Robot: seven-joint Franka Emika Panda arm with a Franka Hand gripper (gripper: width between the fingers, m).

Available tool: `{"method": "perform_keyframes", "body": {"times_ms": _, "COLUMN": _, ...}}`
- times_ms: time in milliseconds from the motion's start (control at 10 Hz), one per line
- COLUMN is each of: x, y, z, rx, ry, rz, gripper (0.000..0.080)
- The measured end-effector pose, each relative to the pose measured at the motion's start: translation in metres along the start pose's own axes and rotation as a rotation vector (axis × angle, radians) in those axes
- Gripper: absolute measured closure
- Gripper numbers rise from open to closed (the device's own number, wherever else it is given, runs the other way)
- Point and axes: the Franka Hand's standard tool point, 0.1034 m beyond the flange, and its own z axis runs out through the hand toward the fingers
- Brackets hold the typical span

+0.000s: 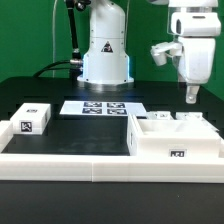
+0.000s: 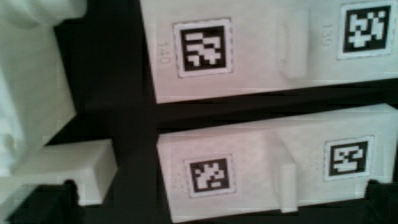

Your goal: Assemble cabinet

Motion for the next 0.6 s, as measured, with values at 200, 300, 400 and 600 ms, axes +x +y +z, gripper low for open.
{"method": "perform_keyframes", "body": {"times_ms": 200, "x": 0.0041, "y": -0.0102, "z": 0.0061, "rx": 0.001, "ry": 0.009, "rz": -0.012, "gripper": 0.0003}}
{"method": "perform_keyframes", "body": {"times_ms": 300, "x": 0.0038, "y": -0.0134, "z": 0.0097, "rx": 0.001, "ry": 0.013, "rz": -0.011, "gripper": 0.0003}}
{"method": "perform_keyframes", "body": {"times_ms": 400, "x": 0.0032, "y": -0.0127, "z": 0.0094, "rx": 0.001, "ry": 0.013, "rz": -0.010, "gripper": 0.0003}}
{"method": "perform_keyframes", "body": {"times_ms": 600, "x": 0.0028, "y": -0.0131, "z": 0.0105, "rx": 0.002, "ry": 0.013, "rz": -0.009, "gripper": 0.0003}}
